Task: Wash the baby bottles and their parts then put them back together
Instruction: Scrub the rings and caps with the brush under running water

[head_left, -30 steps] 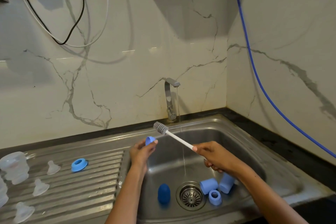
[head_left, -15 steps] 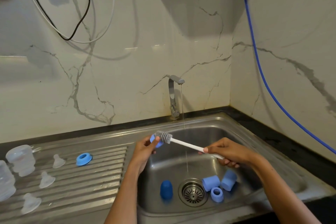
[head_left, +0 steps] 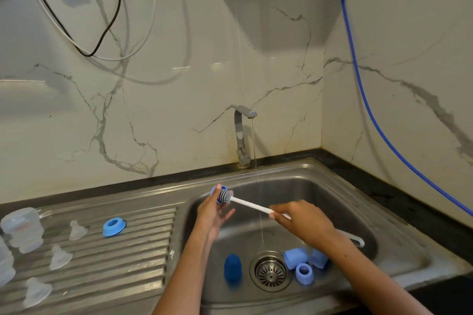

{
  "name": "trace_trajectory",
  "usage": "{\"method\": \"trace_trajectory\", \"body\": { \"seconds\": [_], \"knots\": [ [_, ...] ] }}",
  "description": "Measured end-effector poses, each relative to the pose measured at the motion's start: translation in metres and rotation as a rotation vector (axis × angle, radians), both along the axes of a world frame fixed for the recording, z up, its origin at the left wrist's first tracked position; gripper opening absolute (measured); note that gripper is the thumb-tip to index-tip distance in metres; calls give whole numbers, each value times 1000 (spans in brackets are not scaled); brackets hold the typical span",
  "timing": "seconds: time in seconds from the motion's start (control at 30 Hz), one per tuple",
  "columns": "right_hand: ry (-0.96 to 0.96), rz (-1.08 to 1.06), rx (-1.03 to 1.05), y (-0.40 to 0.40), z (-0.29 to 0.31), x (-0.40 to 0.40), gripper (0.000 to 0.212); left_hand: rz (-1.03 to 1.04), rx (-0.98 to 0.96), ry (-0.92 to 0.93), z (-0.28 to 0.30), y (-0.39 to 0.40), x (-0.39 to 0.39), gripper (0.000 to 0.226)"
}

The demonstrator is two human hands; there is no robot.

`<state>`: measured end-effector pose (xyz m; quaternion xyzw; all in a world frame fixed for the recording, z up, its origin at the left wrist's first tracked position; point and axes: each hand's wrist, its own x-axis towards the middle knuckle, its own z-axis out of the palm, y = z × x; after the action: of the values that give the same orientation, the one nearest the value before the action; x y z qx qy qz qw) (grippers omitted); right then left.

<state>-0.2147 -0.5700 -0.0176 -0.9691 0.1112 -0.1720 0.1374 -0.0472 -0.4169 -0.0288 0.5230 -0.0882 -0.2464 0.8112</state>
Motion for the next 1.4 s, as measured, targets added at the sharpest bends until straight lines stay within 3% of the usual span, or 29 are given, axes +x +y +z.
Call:
{"method": "trace_trajectory", "body": {
  "seconds": [0.07, 0.1, 0.17, 0.2, 0.23, 0.3, 0.4, 0.47, 0.6, 0.67, 0.73, 0.9, 0.97, 1.1, 1.2, 1.4],
  "knots": [
    [-12, 28, 47, 11, -2, 6, 30, 11, -57, 39, 2, -1, 0, 20],
    [3, 62, 242, 14, -3, 8, 30, -8, -89, 56, 4, -2, 0, 19],
    [102, 105, 846, 13, 0, 7, 31, -81, -149, 97, 7, -1, -1, 22],
    [162, 123, 1045, 10, 3, 5, 31, -111, -171, 116, 8, 0, -1, 26],
    [197, 137, 1108, 7, 4, 3, 32, -121, -186, 134, 10, 0, -1, 27],
    [169, 159, 954, 4, 5, 4, 29, -66, -208, 169, 10, 1, 0, 25],
    [51, 159, 334, 0, 6, 9, 24, 84, -190, 193, 7, 3, 1, 20],
    [33, 140, 160, -7, 6, 9, 26, 125, -176, 177, 4, 4, 1, 16],
    [0, 187, 376, -21, 2, 3, 14, 97, -249, 183, 10, 1, -2, 26],
    [7, 168, 628, -30, 1, -2, 21, 113, -317, 224, 11, 6, 2, 33],
    [-23, 68, 742, -38, 1, -6, 25, 125, -334, 237, 10, 13, 9, 44],
    [64, -233, 445, -45, -8, -6, 38, 24, -252, 346, 3, -2, 2, 49],
    [92, -310, 427, -50, -14, -6, 37, 3, -244, 413, 11, -20, -3, 50],
    [93, -398, 410, -57, -19, -5, 36, 56, -443, 589, 22, -60, -5, 44],
    [106, -423, 393, -60, -23, -4, 35, 63, -476, 672, 14, -85, -7, 38],
    [56, -452, 382, -67, -27, 2, 33, 12, -487, 714, -10, -108, 2, 31]
  ]
}}
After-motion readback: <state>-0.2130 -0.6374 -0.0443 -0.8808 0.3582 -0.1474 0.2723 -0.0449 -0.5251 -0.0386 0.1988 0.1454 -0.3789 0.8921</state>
